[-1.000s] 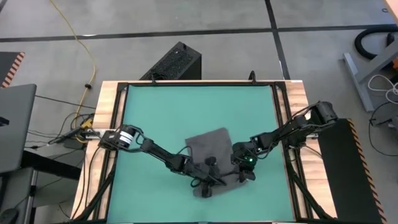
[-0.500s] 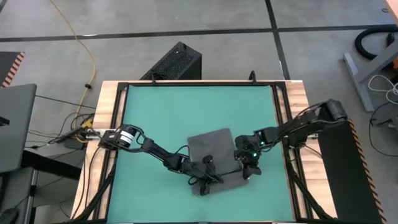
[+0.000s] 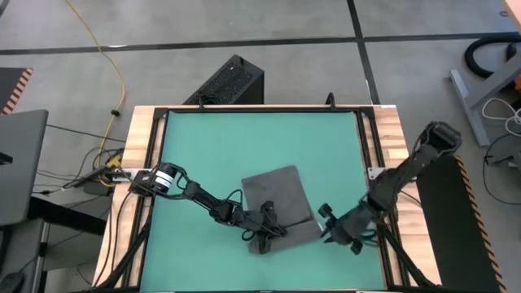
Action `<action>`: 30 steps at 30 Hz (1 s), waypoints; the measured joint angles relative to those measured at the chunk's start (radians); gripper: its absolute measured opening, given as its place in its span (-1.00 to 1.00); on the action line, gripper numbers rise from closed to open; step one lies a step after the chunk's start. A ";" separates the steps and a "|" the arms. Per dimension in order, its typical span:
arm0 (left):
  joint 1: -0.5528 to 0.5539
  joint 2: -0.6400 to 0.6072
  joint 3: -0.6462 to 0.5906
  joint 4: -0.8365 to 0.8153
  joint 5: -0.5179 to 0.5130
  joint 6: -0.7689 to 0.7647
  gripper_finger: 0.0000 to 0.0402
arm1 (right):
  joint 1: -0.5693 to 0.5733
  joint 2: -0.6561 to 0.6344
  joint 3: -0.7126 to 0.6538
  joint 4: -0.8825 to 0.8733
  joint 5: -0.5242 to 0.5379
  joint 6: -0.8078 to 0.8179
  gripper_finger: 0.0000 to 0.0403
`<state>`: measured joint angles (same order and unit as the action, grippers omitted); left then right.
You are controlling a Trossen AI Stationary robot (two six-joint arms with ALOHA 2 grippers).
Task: Roll towel
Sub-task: Roll the black towel
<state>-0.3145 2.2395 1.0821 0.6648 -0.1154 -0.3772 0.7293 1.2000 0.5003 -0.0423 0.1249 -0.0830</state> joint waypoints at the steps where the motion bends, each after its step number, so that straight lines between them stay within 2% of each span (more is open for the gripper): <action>1: 0.000 0.000 0.000 0.001 0.000 -0.001 -1.00 | 0.024 0.007 0.002 -0.006 0.054 0.002 -0.44; 3: 0.000 0.001 0.000 0.002 0.003 -0.010 -1.00 | 0.052 0.015 0.010 -0.022 0.121 0.027 -0.43; 8: 0.001 0.001 -0.002 0.006 0.013 -0.023 -1.00 | 0.084 0.017 0.041 -0.037 0.165 0.054 -0.32; 14: 0.002 0.001 -0.002 0.008 0.016 -0.037 -1.00 | 0.101 0.027 0.052 -0.057 0.201 0.055 0.09; 19: 0.003 0.001 -0.002 0.008 0.025 -0.044 -1.00 | 0.099 0.136 0.052 -0.043 0.291 0.019 0.37; 27: 0.003 0.001 -0.002 0.008 0.031 -0.043 -1.00 | 0.100 0.349 0.055 0.013 0.409 0.041 0.41; 30: 0.004 0.001 -0.003 0.007 0.040 -0.041 -1.00 | 0.096 0.382 0.054 0.045 0.441 0.094 0.28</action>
<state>-0.3103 2.2402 1.0794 0.6716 -0.0752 -0.4187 0.8255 1.5816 0.5545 0.0023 0.5655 0.0107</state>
